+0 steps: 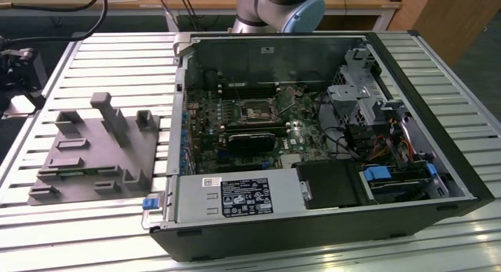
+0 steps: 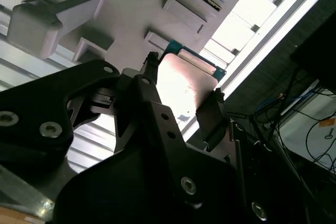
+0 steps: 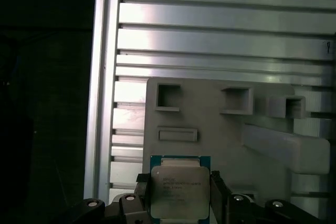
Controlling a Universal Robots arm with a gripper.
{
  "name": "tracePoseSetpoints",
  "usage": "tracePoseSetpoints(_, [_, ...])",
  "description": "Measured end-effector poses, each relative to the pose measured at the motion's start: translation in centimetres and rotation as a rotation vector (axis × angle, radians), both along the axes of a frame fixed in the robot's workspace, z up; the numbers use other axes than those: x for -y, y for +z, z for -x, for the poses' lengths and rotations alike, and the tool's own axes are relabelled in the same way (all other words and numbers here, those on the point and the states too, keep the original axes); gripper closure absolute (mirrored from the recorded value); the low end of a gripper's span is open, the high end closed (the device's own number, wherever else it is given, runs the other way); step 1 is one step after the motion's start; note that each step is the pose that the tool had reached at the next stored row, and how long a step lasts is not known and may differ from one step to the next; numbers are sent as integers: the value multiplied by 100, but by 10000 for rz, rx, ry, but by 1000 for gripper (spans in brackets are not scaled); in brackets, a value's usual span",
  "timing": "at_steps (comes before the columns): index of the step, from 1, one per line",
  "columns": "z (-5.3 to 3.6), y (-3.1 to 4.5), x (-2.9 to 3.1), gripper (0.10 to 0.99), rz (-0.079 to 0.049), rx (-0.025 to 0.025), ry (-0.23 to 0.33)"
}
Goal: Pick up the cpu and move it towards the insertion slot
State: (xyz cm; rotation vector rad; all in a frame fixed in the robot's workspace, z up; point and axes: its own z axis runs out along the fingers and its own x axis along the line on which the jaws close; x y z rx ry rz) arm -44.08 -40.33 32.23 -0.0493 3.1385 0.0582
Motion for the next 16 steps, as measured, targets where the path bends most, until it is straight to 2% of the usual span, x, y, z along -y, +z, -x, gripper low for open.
tracePoseSetpoints(16, [1,303,-10,545,0,-1,-1])
